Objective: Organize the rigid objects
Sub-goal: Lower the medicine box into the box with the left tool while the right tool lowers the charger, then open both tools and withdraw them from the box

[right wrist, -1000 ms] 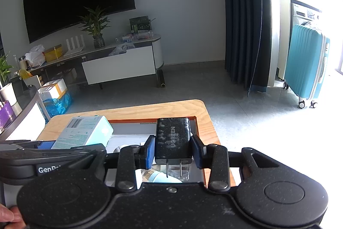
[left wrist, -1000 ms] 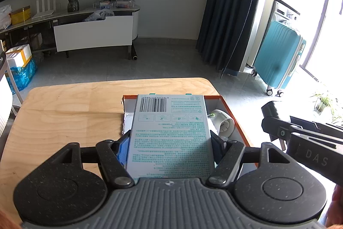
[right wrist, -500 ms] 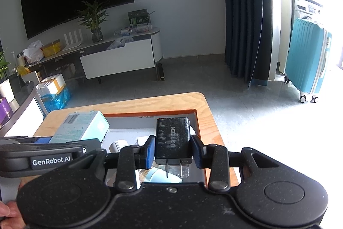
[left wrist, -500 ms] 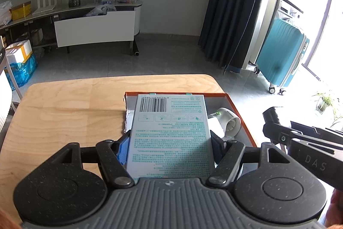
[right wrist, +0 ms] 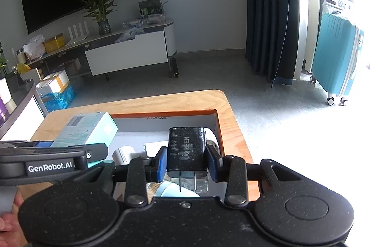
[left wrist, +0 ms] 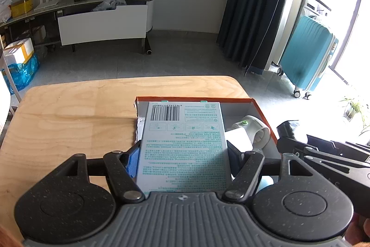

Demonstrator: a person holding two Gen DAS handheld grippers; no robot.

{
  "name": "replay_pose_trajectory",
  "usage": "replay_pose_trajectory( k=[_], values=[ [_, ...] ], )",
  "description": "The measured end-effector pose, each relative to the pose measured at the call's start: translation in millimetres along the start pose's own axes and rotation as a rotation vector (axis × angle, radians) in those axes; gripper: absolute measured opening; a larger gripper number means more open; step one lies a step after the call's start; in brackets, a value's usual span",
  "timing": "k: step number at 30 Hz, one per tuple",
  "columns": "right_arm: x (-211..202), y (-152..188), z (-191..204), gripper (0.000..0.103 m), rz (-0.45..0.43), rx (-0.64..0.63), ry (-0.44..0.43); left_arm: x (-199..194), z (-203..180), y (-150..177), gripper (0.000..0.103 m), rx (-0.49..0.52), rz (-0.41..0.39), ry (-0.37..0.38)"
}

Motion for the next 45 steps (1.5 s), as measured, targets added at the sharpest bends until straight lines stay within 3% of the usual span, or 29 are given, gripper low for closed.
replay_pose_trajectory(
  k=[6, 12, 19, 20, 33, 45],
  values=[
    [6, -2, -8, 0.048, -0.018, 0.038, -0.04, 11, 2, -5, 0.071, -0.004, 0.018, 0.001],
    [-2, -1, -16, 0.048, -0.044, 0.049, -0.014, 22, 1, -10, 0.071, 0.0, 0.034, 0.007],
    [-16, 1, -19, 0.048, -0.069, 0.047, -0.01, 33, -13, -23, 0.074, 0.036, 0.051, 0.079],
    [-18, 2, -20, 0.048, -0.071, 0.047, -0.009, 32, -12, -23, 0.078, 0.034, 0.05, 0.078],
    [-54, 11, -10, 0.056, -0.12, 0.036, -0.014, -15, 2, -9, 0.078, -0.007, -0.005, 0.053],
    [-83, 41, -6, 0.061, -0.128, 0.022, -0.023, -47, 15, 38, 0.079, -0.031, -0.006, 0.014]
  ],
)
Point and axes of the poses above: each gripper's, at about its wrist camera, not at the fingertips, and x roughly the way its jaws point, z to its left, y to its underside, the point moved 9 cm from there along x, roughly the way its jaws point, and after that the axes turned 14 degrees about z, right-handed, at the moved point
